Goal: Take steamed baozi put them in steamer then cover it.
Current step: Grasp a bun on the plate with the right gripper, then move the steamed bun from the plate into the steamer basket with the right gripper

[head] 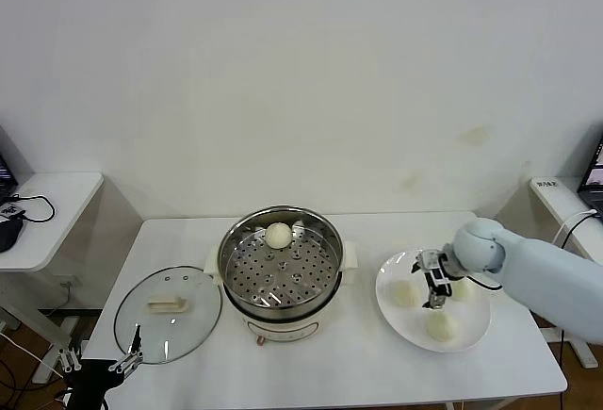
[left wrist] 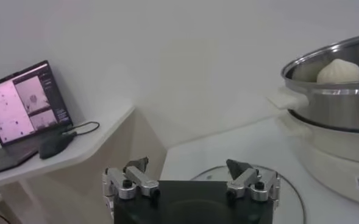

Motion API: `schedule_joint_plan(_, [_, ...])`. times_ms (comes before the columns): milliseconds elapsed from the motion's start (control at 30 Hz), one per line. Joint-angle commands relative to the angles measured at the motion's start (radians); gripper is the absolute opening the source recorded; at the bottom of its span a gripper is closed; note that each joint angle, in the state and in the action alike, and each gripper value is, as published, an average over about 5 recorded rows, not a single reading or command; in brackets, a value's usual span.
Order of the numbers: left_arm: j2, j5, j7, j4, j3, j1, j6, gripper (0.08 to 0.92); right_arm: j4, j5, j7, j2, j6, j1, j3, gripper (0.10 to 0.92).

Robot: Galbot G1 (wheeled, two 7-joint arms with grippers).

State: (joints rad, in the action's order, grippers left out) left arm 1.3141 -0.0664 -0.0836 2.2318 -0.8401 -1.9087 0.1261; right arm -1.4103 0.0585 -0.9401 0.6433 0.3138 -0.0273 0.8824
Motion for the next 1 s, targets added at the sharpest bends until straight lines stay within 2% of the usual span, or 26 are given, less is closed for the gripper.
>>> schedule_joint_plan(33, [-0.001, 0.001, 0.001, -0.004, 0.000, 0.000, 0.000, 0.823, 0.107, 0.007, 0.009, 0.097, -0.002, -0.041, -0.027, 0.822])
schedule_joint_plan(400, [-0.001, 0.001, 0.002, -0.010, 0.001, 0.003, 0.000, 0.823, 0.115, 0.012, 0.011, 0.118, 0.016, -0.046, -0.024, 0.787])
schedule_joint_plan(600, [0.002, 0.001, 0.001, -0.009, 0.001, 0.002, 0.000, 0.823, 0.120, 0.020, 0.007, 0.123, 0.023, -0.044, -0.023, 0.722])
schedule_joint_plan(833, [0.002, 0.000, 0.000, -0.006, -0.003, -0.002, 0.000, 0.823, 0.099, 0.007, -0.015, 0.106, 0.027, 0.009, 0.000, 0.597])
schedule_joint_plan(1000, [0.002, 0.000, 0.000, -0.004, -0.002, -0.001, 0.000, 0.823, 0.049, -0.038, -0.048, 0.067, 0.039, 0.101, 0.020, 0.578])
